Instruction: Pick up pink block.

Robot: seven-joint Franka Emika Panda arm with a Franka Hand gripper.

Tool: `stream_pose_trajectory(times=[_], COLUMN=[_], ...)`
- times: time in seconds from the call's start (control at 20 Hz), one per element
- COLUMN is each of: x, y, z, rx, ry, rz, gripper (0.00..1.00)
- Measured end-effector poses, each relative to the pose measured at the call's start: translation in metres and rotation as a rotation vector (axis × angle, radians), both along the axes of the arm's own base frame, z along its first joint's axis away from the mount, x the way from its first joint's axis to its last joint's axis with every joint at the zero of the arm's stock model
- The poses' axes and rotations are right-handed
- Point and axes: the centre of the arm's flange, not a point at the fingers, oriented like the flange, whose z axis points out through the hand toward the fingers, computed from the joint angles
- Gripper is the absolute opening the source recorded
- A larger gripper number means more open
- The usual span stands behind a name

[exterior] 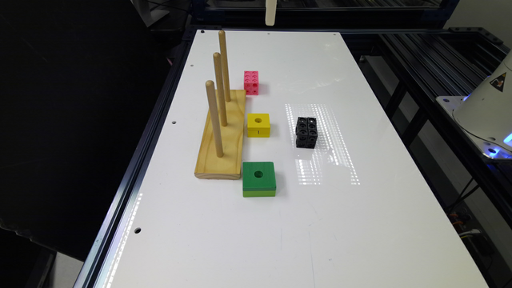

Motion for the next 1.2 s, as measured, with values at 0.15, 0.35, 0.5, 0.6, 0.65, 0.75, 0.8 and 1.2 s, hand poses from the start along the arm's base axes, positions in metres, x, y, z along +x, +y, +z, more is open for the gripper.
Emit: stream_pose_trajectory(times=[0.15, 0.35, 0.5, 0.6, 0.65, 0.75, 0.8, 1.2], x=[0.001, 0.002, 0.002, 0.002, 0.003, 0.003, 0.003, 0.013], y=[-0.005, -0.014, -0.023, -0.025, -0.026, -0.026, -0.026, -0.029], z=[0.000, 0.000, 0.000, 0.000, 0.000, -0.001, -0.001, -0.049], rx=[0.000, -0.001, -0.002, -0.002, -0.002, -0.002, -0.002, 0.008], ry=[-0.001, -0.003, -0.005, -0.005, -0.005, -0.005, -0.005, 0.012], rz=[-0.001, -0.003, -0.002, -0.003, -0.003, -0.002, -0.002, -0.002], gripper=[1.00, 1.00, 1.00, 1.00, 1.00, 1.00, 1.00, 1.00])
